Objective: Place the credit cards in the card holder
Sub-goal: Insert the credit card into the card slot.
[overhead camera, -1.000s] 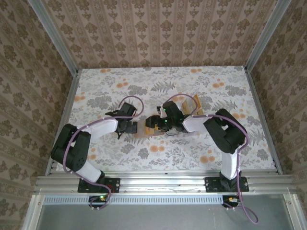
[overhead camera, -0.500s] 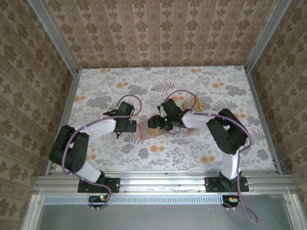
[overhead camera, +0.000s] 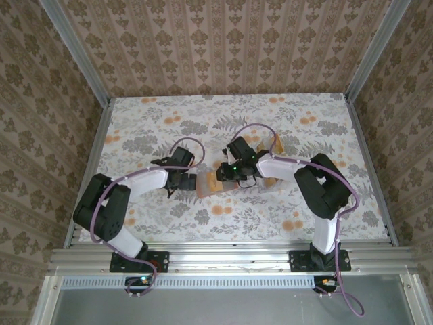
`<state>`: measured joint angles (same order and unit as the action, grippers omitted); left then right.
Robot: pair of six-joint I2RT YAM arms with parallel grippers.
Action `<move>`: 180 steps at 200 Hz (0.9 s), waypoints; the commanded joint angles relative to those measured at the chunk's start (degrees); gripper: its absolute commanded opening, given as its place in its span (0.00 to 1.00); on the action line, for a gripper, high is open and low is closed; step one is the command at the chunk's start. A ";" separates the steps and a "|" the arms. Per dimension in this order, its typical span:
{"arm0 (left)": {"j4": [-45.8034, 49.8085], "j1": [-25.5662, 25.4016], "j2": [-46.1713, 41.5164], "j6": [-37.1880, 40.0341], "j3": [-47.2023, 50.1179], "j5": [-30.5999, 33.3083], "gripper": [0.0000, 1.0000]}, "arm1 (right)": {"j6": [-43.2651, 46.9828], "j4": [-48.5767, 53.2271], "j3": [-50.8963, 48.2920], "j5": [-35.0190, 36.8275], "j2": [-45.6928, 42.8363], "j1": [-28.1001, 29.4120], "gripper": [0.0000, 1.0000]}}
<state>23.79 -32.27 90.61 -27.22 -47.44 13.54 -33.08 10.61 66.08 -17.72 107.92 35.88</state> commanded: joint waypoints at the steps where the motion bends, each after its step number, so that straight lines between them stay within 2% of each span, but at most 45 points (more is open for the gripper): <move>1: 0.66 -0.51 1.58 -1.24 -0.70 1.16 1.00 | 2.88 4.18 2.16 3.01 -0.81 -0.28 0.18; 61: 0.82 -0.95 2.99 -1.53 -1.06 1.73 1.00 | 3.72 4.32 1.76 4.33 -0.01 -0.29 0.09; 180: 0.38 -1.13 4.75 -1.26 -1.57 1.79 1.00 | 3.78 5.29 5.26 3.48 5.51 1.16 0.07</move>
<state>24.32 -33.04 92.64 -27.46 -48.88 14.35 -30.11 14.06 69.67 -14.46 112.29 36.32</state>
